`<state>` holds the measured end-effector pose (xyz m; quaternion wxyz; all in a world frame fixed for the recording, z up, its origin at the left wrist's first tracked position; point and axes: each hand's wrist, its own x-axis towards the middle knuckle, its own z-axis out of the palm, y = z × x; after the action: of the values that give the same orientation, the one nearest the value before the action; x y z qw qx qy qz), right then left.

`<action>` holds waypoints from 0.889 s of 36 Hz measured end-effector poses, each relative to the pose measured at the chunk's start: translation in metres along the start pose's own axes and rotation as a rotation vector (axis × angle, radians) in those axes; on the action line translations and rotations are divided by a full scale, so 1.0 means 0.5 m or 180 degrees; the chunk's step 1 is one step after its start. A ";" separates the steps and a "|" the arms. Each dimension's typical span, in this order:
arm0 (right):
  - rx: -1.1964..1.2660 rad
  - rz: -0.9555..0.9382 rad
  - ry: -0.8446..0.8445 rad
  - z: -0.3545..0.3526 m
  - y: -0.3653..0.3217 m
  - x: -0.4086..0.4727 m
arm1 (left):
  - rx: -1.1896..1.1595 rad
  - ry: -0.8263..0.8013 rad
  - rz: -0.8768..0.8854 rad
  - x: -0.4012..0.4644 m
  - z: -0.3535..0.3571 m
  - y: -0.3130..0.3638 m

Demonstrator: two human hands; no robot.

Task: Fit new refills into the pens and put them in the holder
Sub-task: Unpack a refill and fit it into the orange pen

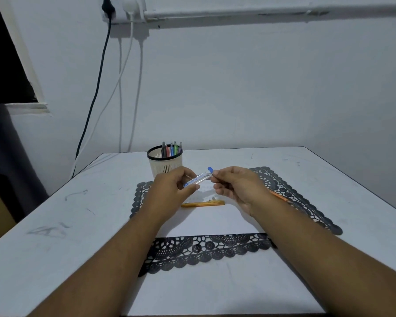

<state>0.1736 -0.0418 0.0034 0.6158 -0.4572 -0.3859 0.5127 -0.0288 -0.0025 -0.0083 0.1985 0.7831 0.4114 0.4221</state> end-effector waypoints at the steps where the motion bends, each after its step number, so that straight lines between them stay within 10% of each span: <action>1: -0.0066 -0.0052 0.0018 0.000 0.001 0.000 | 0.0018 -0.0057 -0.0019 0.001 0.002 -0.004; 12: -0.1603 -0.1334 0.0228 -0.003 -0.005 -0.009 | -0.0113 -0.0163 -0.0262 0.005 0.012 -0.007; 32: -0.0893 -0.1246 0.0307 0.002 -0.015 -0.009 | -0.0545 -0.0237 -0.0345 -0.002 0.014 0.017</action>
<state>0.1740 -0.0467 0.0106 0.6516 -0.4787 -0.5047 0.3026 -0.0190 -0.0083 -0.0073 0.3024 0.7550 0.4079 0.4149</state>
